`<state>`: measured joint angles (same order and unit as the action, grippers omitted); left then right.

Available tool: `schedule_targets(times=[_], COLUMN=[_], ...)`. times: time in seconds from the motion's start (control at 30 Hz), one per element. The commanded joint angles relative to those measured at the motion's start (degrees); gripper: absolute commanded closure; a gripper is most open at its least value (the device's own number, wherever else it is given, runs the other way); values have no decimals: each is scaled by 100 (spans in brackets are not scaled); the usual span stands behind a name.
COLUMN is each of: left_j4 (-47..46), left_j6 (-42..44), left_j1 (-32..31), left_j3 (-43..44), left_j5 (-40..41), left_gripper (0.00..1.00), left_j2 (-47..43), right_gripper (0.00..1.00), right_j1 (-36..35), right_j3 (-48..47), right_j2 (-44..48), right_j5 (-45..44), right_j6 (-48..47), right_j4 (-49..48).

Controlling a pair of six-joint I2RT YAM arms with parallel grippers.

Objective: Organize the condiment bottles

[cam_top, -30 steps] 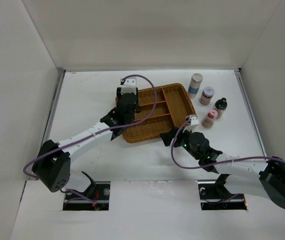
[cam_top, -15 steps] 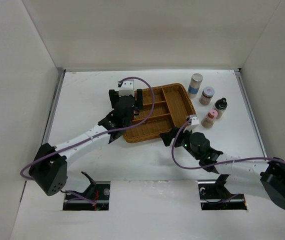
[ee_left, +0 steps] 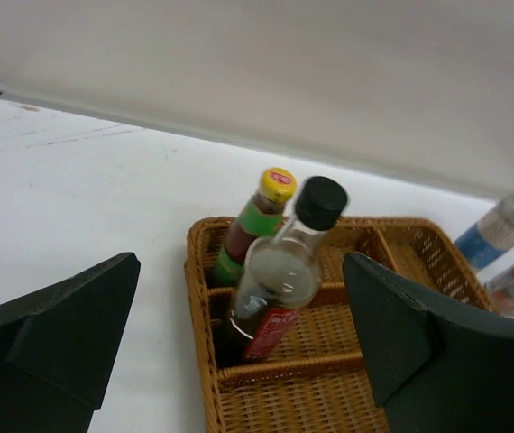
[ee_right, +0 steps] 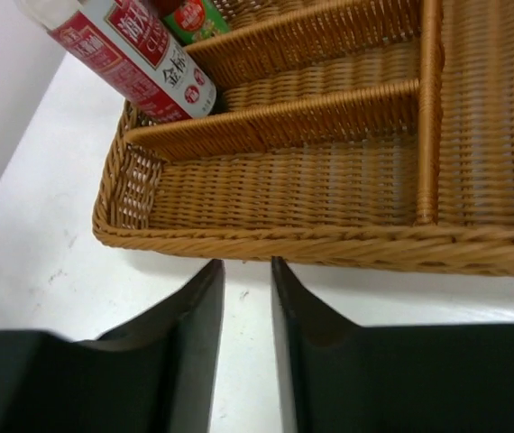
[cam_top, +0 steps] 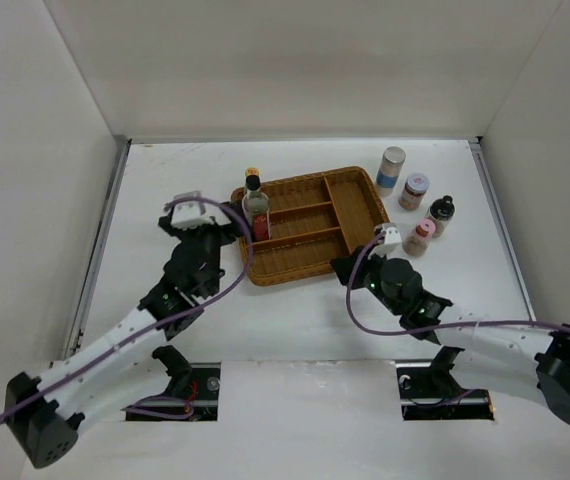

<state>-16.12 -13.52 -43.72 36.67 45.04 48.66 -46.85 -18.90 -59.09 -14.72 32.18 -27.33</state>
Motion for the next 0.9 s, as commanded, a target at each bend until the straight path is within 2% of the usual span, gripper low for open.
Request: schedule_targets(times=[0.0, 0.13, 0.2, 0.33, 0.4, 0.5, 0.63, 0.73, 0.87], left_j4=[-85, 214, 372, 566, 566, 505, 443, 373, 346], left_j6=[-676, -1494, -1898, -2558, -2813, -3068, -3402, -3657, -3684], left_j1=[114, 421, 632, 1211, 1615, 2265, 3101, 3217, 3015], left_j3=[-632, -1502, -1811, -2250, -2435, -2646, -2822, -2910, -2893], left_j5=[786, 770, 578, -142, -573, -1214, -2102, -2131, -1885], left_gripper=[0, 0, 0, 0, 0, 0, 0, 0, 0], left_j2=[-733, -1367, -1526, -1658, -1632, -1553, -1395, -1202, -1131], right_gripper=[69, 59, 46, 16, 8, 3, 0, 0, 0], right_j1=[84, 645, 1049, 1962, 2490, 3141, 3555, 3635, 3652], right_j3=[-833, -1510, -1783, -2135, -2223, -2320, -2461, -2531, -2645], right_j2=[283, 486, 521, 556, 504, 189, -426, -796, -1165], right_j5=[-206, -759, -1084, -1831, -2034, -2079, -2017, -1685, -1429], right_j6=[-45, -221, -309, -467, -599, -626, -643, -635, -582], right_j4=[735, 1632, 2072, 2881, 3040, 3137, 3260, 3243, 3217])
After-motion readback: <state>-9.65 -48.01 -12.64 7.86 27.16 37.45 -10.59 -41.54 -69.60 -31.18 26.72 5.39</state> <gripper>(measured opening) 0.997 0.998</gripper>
